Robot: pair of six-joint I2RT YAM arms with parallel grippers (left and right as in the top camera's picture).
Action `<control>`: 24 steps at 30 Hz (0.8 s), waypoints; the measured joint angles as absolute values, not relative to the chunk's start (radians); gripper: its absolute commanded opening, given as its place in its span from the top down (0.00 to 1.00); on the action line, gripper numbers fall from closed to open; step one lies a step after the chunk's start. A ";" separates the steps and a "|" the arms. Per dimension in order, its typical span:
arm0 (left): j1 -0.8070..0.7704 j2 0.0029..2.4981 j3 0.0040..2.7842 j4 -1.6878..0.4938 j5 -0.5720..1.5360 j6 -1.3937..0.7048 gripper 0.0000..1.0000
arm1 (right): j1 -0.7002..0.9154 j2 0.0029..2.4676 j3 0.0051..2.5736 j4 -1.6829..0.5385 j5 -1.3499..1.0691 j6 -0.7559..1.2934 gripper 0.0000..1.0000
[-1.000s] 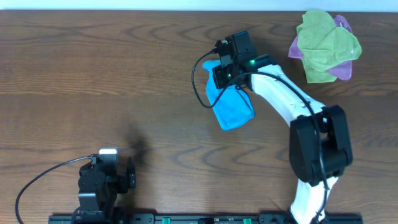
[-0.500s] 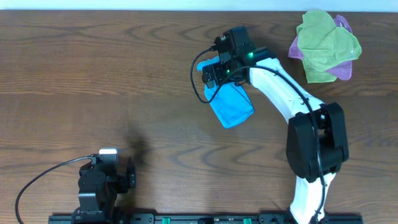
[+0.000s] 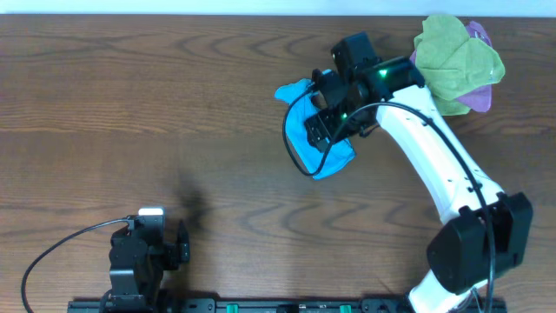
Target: Fold the cloth
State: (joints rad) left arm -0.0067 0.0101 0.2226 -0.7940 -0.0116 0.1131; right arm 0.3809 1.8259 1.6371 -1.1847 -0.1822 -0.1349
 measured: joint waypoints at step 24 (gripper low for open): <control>-0.007 0.010 0.223 -0.794 -0.012 0.113 0.05 | 0.381 1.826 1.207 -0.727 -0.066 -0.196 0.13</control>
